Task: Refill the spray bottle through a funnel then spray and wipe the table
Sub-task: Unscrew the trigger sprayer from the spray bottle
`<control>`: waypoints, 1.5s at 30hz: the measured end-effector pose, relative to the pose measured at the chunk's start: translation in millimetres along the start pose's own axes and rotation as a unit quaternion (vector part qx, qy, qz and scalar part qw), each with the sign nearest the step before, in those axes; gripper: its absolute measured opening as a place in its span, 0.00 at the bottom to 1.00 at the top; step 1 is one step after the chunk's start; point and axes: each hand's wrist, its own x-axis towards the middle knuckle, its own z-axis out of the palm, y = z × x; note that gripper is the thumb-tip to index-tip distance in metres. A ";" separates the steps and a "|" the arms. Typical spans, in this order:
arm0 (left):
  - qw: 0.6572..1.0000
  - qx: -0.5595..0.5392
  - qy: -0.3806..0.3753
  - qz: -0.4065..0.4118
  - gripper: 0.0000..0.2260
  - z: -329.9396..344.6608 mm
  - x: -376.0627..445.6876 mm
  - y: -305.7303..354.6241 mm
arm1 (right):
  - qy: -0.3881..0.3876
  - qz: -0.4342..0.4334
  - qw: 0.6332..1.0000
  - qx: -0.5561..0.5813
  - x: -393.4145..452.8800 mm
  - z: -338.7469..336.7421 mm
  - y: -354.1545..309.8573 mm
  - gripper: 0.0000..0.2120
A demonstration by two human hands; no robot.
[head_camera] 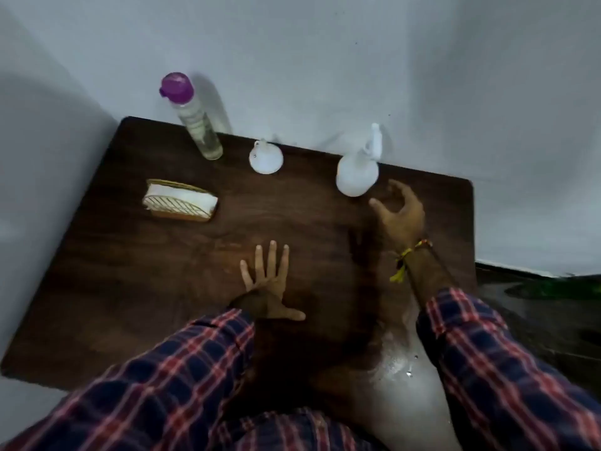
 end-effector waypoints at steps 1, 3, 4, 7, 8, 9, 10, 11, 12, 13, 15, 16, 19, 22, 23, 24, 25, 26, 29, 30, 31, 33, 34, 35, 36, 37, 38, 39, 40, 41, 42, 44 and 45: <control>1.000 0.001 0.006 0.006 0.68 1.4 1.8 2.1 | -0.007 -0.009 1.000 -0.009 16.9 5.2 -3.4 0.30; 1.000 -0.002 0.006 0.008 0.68 -0.5 5.0 2.7 | -0.045 -0.026 0.998 -0.020 43.9 14.2 -12.7 0.35; 1.000 -0.002 0.003 0.006 0.68 1.5 5.0 0.9 | -0.068 -0.035 0.997 -0.017 57.8 21.0 -15.4 0.36; 1.000 -0.021 -0.009 0.017 0.67 1.2 6.9 -2.1 | -0.093 -0.038 0.995 0.002 76.6 35.3 -11.4 0.32; 1.000 -0.019 -0.013 0.016 0.67 1.9 8.6 -2.4 | -0.097 -0.039 0.994 0.010 78.7 37.2 -11.4 0.30; 0.999 -0.024 -0.019 0.017 0.67 1.7 8.6 -2.3 | -0.094 -0.036 0.995 0.014 79.5 40.1 -11.3 0.28; 0.999 -0.027 -0.024 0.020 0.67 2.5 9.1 -1.8 | -0.087 -0.037 0.995 0.016 80.8 41.7 -10.7 0.27; 0.999 -0.027 -0.029 0.020 0.67 1.8 9.1 -1.7 | -0.082 -0.038 0.996 0.024 79.8 43.0 -10.5 0.26; 0.999 -0.024 -0.031 0.020 0.67 1.6 8.9 -1.6 | -0.075 -0.038 0.996 0.028 76.8 43.1 -9.9 0.25; 0.999 -0.022 -0.030 0.019 0.67 1.5 8.2 -1.7 | -0.068 -0.041 0.996 0.031 72.7 41.4 -9.8 0.25; 0.999 -0.019 -0.027 0.017 0.67 2.2 7.5 -2.1 | -0.051 -0.044 0.997 0.038 61.6 34.7 -12.0 0.24; 0.999 -0.019 -0.024 0.018 0.67 2.8 7.0 -1.8 | -0.041 -0.048 0.997 0.043 53.7 29.3 -13.5 0.24; 1.000 -0.013 -0.021 0.018 0.67 3.2 8.0 -1.7 | -0.008 -0.028 0.998 0.063 23.4 12.6 -15.0 0.23; 0.999 -0.019 -0.027 0.015 0.67 1.6 8.9 -1.8 | 0.002 -0.007 0.998 0.068 -20.2 -2.3 -17.9 0.23; 0.999 -0.023 -0.028 0.014 0.68 1.8 8.9 -2.3 | 0.004 0.000 0.998 0.067 -38.9 -5.9 -16.5 0.22; 0.999 -0.026 -0.029 0.014 0.68 2.0 9.1 -2.4 | 0.008 0.009 0.998 0.070 -58.9 -8.8 -13.8 0.22; 0.999 -0.029 -0.028 0.014 0.68 2.3 9.8 -2.5 | 0.015 0.025 0.997 0.072 -78.5 -10.5 -9.0 0.23; 0.999 -0.033 -0.023 0.015 0.69 3.3 9.6 -2.5 | 0.026 0.043 0.996 0.071 -98.6 -12.5 -3.8 0.25; 0.999 -0.040 0.006 0.023 0.69 5.9 6.1 -3.8 | 0.046 0.091 0.993 0.060 -157.2 -14.4 7.0 0.29; 0.998 -0.044 0.020 0.026 0.68 7.0 5.7 -4.7 | 0.040 0.096 0.993 0.052 -173.9 -13.7 9.5 0.28; 0.998 -0.049 0.035 0.032 0.68 8.2 3.2 -5.9 | 0.033 0.098 0.994 0.036 -190.6 -13.1 10.8 0.28; 0.994 -0.066 0.074 0.047 0.64 12.4 -3.7 -9.7 | 0.023 0.087 0.996 0.005 -218.7 -11.9 10.9 0.27; 0.990 -0.080 0.099 0.053 0.61 15.5 -9.6 -12.1 | 0.023 0.077 0.997 0.000 -229.3 -11.2 11.2 0.27; 0.985 -0.105 0.124 0.060 0.56 20.2 -16.9 -15.2 | 0.020 0.067 0.998 -0.001 -236.9 -10.4 11.2 0.26; 0.977 -0.137 0.146 0.071 0.51 26.6 -27.2 -18.5 | 0.016 0.059 0.998 0.001 -244.5 -9.7 10.6 0.25; 0.968 -0.170 0.164 0.082 0.46 34.7 -39.4 -21.7 | 0.011 0.055 0.998 0.002 -251.6 -8.6 10.0 0.25; 0.959 -0.201 0.177 0.092 0.41 43.9 -51.9 -26.0 | 0.006 0.052 0.999 0.000 -257.6 -7.0 9.5 0.25; 0.950 -0.234 0.184 0.098 0.35 53.1 -64.0 -31.5 | 0.001 0.052 0.999 -0.006 -262.8 -4.1 10.7 0.26; 0.938 -0.276 0.189 0.096 0.31 61.5 -74.5 -36.7 | -0.011 0.053 0.998 -0.014 -265.4 -1.0 13.1 0.27; 0.924 -0.319 0.189 0.092 0.28 67.1 -86.0 -41.0 | -0.022 0.054 0.998 -0.018 -268.3 2.8 15.1 0.28; 0.910 -0.359 0.186 0.090 0.27 69.6 -96.7 -43.2 | -0.033 0.053 0.998 -0.023 -270.1 6.5 18.3 0.28; 0.891 -0.403 0.181 0.100 0.26 68.2 -114.1 -43.1 | -0.058 0.034 0.997 -0.044 -270.6 12.3 23.3 0.27; 0.885 -0.414 0.182 0.110 0.27 65.0 -120.2 -40.8 | -0.069 0.023 0.996 -0.058 -268.3 13.7 21.9 0.27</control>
